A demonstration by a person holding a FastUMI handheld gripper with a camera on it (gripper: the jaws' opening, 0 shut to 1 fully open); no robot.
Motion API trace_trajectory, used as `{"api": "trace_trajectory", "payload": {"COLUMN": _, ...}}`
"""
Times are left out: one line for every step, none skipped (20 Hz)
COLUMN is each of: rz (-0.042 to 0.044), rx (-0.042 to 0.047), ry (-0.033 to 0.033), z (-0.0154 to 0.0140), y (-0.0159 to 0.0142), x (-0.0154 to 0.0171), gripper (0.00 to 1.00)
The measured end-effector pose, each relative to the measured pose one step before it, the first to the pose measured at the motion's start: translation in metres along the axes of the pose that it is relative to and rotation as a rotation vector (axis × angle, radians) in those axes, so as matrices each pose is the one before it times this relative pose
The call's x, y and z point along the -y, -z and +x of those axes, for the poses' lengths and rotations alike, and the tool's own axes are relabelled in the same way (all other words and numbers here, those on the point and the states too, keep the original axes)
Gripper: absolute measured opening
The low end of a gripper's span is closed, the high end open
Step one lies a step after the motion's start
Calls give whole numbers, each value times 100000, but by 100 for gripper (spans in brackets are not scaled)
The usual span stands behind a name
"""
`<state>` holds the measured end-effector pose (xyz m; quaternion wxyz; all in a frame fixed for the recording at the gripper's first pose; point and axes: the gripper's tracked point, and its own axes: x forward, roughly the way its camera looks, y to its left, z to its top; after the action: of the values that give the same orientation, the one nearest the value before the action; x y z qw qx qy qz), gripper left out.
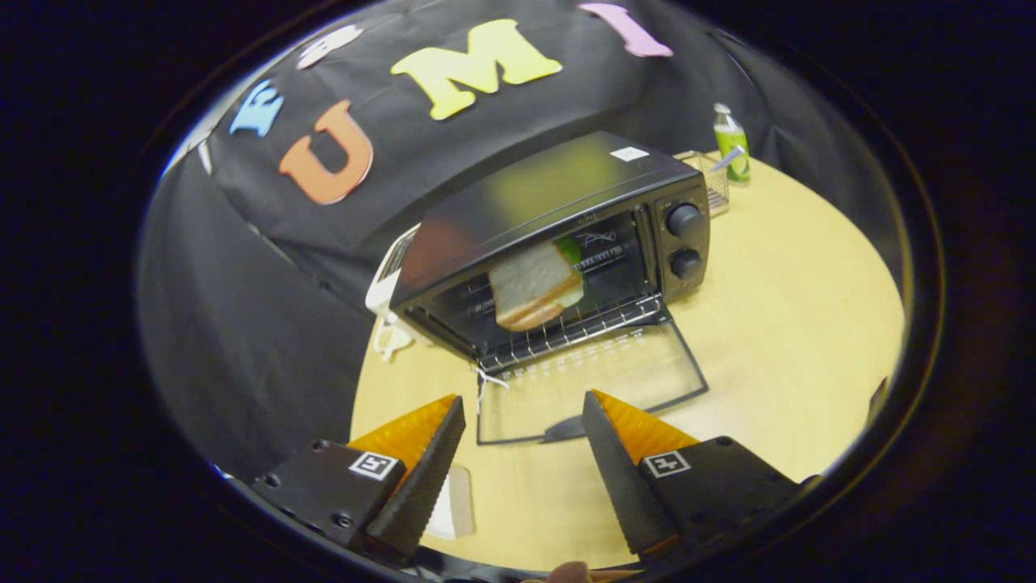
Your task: Open the toaster oven, put the food inside, and close the toaster oven door.
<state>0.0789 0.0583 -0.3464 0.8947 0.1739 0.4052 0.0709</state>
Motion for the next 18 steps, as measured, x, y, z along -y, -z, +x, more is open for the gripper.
{"api": "trace_trajectory", "payload": {"rz": -3755, "rx": -1687, "ry": 2306, "z": -418, "y": 1411, "x": 739, "gripper": 95}}
{"api": "trace_trajectory", "payload": {"rz": -3894, "rx": -985, "ry": 2772, "z": -280, "y": 1135, "x": 705, "gripper": 95}}
{"api": "trace_trajectory", "payload": {"rz": -3635, "rx": -361, "ry": 1988, "z": -73, "y": 913, "x": 665, "gripper": 96}}
{"api": "trace_trajectory", "payload": {"rz": -3125, "rx": -599, "ry": 2736, "z": 203, "y": 934, "x": 869, "gripper": 96}}
{"api": "trace_trajectory", "payload": {"rz": -2518, "rx": -941, "ry": 3082, "z": 291, "y": 984, "x": 910, "gripper": 96}}
{"api": "trace_trajectory", "payload": {"rz": -1951, "rx": -868, "ry": 1704, "z": 384, "y": 894, "x": 518, "gripper": 96}}
{"api": "trace_trajectory", "payload": {"rz": -1790, "rx": -965, "ry": 1515, "z": 498, "y": 805, "x": 408, "gripper": 96}}
{"api": "trace_trajectory", "payload": {"rz": -962, "rx": -194, "ry": 638, "z": 474, "y": 565, "x": 154, "gripper": 96}}
{"api": "trace_trajectory", "payload": {"rz": -1265, "rx": 942, "ry": 424, "z": 374, "y": 271, "x": -5, "gripper": 96}}
{"api": "trace_trajectory", "payload": {"rz": -1543, "rx": 1061, "ry": 1258, "z": 503, "y": 131, "x": 103, "gripper": 96}}
{"api": "trace_trajectory", "payload": {"rz": -1149, "rx": 1145, "ry": 982, "z": 671, "y": 134, "x": 11, "gripper": 96}}
{"api": "trace_trajectory", "payload": {"rz": -855, "rx": 266, "ry": 1052, "z": 922, "y": 331, "x": -15, "gripper": 96}}
{"api": "trace_trajectory", "payload": {"rz": -662, "rx": 35, "ry": 1112, "z": 1001, "y": 335, "x": -7, "gripper": 96}}
{"api": "trace_trajectory", "payload": {"rz": -38, "rx": 192, "ry": 490, "z": 972, "y": 237, "x": -200, "gripper": 96}}
{"api": "trace_trajectory", "payload": {"rz": 351, "rx": 771, "ry": 301, "z": 897, "y": 9, "x": -271, "gripper": 96}}
{"api": "trace_trajectory", "payload": {"rz": -160, "rx": 405, "ry": 190, "z": 744, "y": 110, "x": -249, "gripper": 96}}
{"api": "trace_trajectory", "payload": {"rz": 23, "rx": 94, "ry": 277, "z": 770, "y": 46, "x": -181, "gripper": 96}}
{"api": "trace_trajectory", "payload": {"rz": 305, "rx": -605, "ry": 18, "z": 713, "y": 303, "x": -180, "gripper": 96}}
